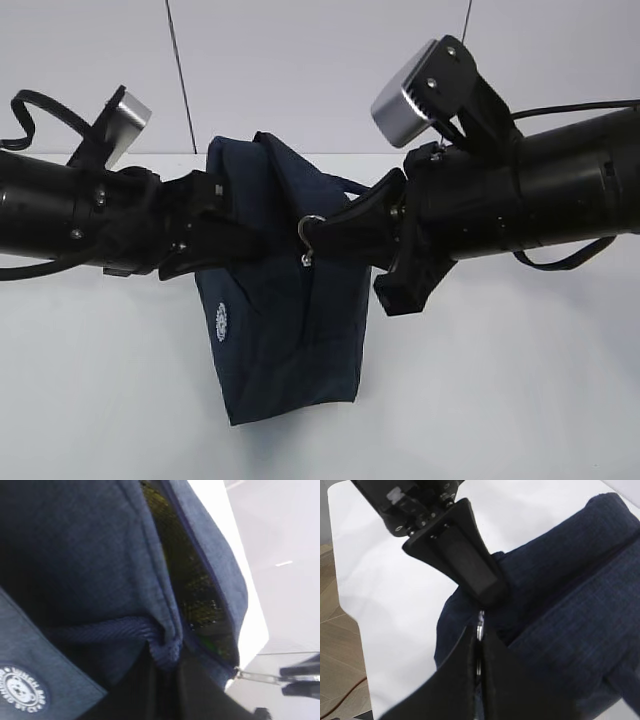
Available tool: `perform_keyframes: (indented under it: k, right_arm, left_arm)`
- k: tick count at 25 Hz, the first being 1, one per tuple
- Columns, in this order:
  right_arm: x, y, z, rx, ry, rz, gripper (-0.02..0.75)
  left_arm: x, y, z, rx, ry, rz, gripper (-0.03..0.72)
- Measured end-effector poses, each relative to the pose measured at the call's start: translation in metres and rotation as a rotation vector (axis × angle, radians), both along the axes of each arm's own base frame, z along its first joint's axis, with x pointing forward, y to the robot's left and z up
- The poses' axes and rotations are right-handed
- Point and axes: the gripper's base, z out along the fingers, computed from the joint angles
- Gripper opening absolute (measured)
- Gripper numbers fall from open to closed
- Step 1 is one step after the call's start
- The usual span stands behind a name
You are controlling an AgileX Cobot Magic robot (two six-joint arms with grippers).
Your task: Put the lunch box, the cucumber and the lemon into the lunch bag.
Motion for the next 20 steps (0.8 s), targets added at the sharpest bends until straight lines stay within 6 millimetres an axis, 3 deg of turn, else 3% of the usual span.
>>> perform_keyframes:
  k: [7, 10, 16, 20]
  right_arm:
    - [0.0, 0.001, -0.001, 0.0, 0.009, 0.004, 0.008]
    - [0.0, 0.001, -0.001, 0.002, 0.01, 0.008, 0.008]
    - [-0.001, 0.001, -0.001, 0.007, 0.018, 0.016, 0.008]
    - [-0.001, 0.002, -0.001, 0.012, 0.024, 0.02, 0.008]
  left_arm:
    - [0.002, 0.001, 0.0, 0.026, -0.047, -0.007, 0.018]
    - [0.002, 0.001, 0.0, 0.037, -0.071, -0.023, 0.064]
    - [-0.001, 0.002, 0.007, 0.079, -0.196, -0.098, 0.344]
    - [-0.003, 0.004, 0.012, 0.118, -0.272, -0.141, 0.419]
